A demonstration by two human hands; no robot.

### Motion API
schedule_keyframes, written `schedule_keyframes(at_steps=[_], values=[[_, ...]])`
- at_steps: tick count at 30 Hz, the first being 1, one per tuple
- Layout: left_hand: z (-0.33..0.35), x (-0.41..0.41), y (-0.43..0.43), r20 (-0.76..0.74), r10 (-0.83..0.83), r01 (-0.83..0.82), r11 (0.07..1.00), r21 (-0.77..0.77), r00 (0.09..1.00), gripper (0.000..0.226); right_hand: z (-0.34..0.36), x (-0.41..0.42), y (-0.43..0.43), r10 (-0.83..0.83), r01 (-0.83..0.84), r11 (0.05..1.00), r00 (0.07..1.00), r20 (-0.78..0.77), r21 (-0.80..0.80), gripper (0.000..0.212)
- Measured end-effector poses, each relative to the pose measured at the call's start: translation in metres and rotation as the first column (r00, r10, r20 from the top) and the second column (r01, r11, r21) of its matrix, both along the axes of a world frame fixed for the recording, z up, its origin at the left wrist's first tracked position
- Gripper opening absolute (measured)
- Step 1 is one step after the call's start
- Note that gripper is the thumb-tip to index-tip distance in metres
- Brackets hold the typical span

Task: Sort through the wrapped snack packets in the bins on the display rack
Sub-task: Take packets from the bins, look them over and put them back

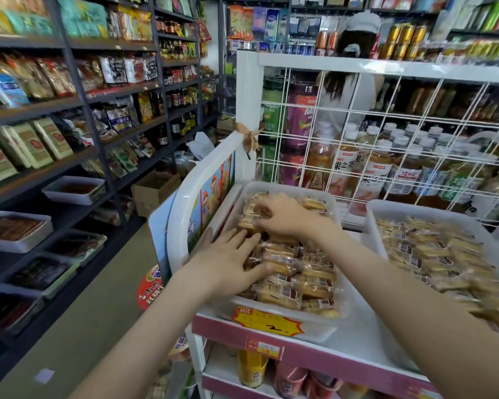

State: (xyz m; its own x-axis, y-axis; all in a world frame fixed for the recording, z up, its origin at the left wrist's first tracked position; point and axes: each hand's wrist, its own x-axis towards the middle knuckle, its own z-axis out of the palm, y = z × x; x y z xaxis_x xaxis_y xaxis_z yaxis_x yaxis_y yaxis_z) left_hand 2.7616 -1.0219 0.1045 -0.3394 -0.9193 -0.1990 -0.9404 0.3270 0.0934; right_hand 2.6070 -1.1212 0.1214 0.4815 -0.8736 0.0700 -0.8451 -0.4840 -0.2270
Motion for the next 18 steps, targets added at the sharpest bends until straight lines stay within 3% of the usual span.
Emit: schedule_keyframes(at_steps=[3,7,9,12,16,18], values=[[-0.0009,-0.0004,0.0007,0.017,0.002,-0.002,1.000,-0.010,1.000,0.076,-0.0041,0.0019,0.0014,0.045,-0.046,0.993,0.999,-0.014,-0.111,0.042],[-0.0001,-0.0026,0.0004,0.031,0.003,-0.002,1.000,-0.015,1.000,0.077,-0.0087,0.0020,0.0021,0.072,-0.089,0.987,0.990,-0.124,-0.135,0.045],[-0.0004,-0.0016,0.0005,0.029,0.002,-0.001,1.000,-0.022,1.000,0.077,-0.0084,0.0028,0.0015,0.062,-0.073,0.989,0.994,-0.090,-0.126,0.041],[-0.0018,-0.0004,0.0005,0.025,-0.001,0.001,1.000,-0.025,1.000,0.077,-0.0083,0.0036,0.0006,0.061,-0.062,0.994,0.998,-0.014,-0.096,0.019],[-0.0028,0.0006,0.0008,0.016,-0.009,0.009,1.000,-0.022,1.000,0.078,-0.0058,0.0051,-0.0009,0.031,-0.033,0.998,0.998,-0.061,-0.048,0.021],[-0.0030,0.0010,0.0009,0.011,-0.016,0.016,0.999,-0.029,1.000,0.078,-0.0003,0.0029,-0.0010,0.020,-0.019,0.999,0.999,0.030,-0.036,0.019]])
